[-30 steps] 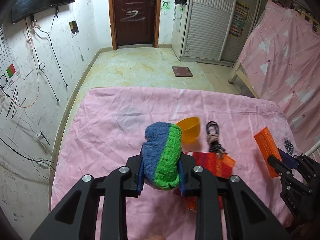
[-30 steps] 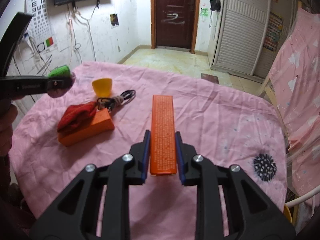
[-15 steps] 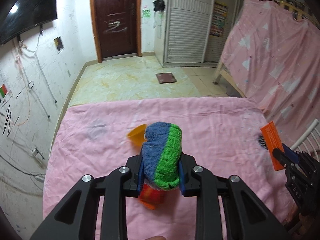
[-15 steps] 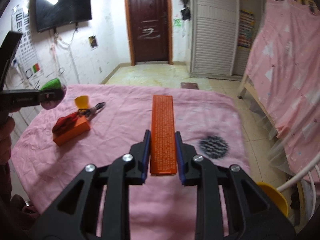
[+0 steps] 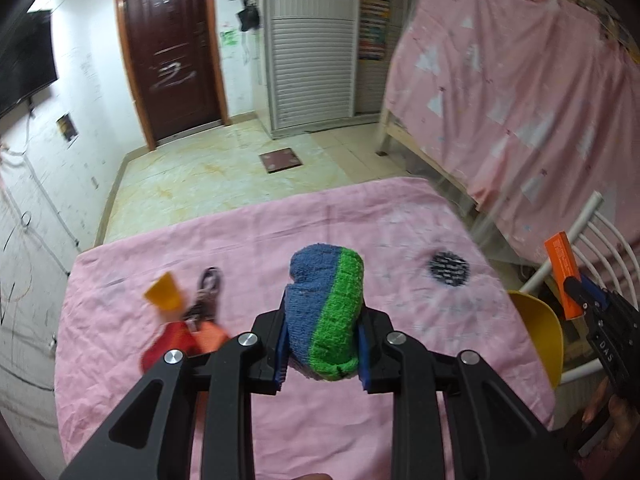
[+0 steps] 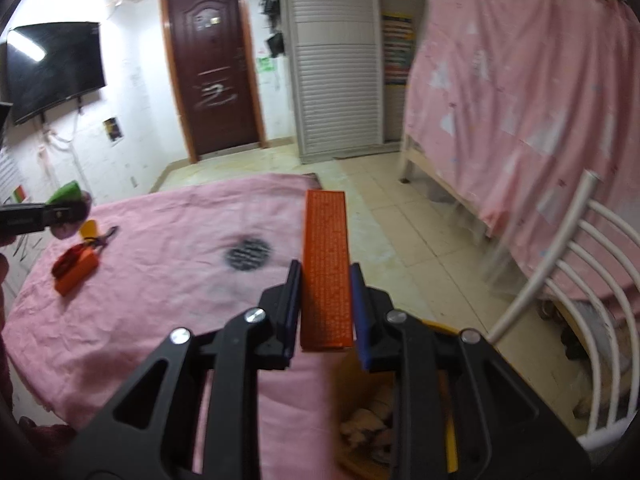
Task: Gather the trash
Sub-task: 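Carry towel and orange box to the yellow bin and release both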
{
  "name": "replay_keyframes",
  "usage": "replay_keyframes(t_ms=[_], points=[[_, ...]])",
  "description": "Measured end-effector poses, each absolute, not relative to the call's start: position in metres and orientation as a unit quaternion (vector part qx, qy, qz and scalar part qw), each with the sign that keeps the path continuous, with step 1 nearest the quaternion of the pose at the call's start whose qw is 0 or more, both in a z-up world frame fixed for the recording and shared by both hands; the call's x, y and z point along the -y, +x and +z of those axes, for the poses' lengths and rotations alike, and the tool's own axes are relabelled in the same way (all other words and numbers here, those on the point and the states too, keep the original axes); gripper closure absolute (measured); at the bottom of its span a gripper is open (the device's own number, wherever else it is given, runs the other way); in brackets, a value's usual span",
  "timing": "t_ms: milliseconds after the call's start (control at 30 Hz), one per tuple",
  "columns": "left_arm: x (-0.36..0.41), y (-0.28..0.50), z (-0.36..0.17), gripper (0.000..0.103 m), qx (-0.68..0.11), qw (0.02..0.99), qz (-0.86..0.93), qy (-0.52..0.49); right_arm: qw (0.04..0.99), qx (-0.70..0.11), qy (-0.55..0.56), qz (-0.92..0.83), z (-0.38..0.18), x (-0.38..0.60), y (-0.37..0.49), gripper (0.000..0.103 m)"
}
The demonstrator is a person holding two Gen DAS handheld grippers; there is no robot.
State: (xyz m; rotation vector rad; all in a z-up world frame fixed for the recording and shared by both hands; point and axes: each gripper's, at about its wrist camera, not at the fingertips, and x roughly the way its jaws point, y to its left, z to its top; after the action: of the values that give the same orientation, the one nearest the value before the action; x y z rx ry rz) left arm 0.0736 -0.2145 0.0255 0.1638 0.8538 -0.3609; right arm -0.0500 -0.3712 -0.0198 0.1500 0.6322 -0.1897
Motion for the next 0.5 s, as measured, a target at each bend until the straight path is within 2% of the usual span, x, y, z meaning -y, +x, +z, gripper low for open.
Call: replay_keyframes(t_ms=[500], points=[[0.336,0.027,0.028,0.084,-0.396,0.870,-0.255,0.147,0.924,-0.316,0.135,-0.168,-0.051,0.461,-0.099,0.080]])
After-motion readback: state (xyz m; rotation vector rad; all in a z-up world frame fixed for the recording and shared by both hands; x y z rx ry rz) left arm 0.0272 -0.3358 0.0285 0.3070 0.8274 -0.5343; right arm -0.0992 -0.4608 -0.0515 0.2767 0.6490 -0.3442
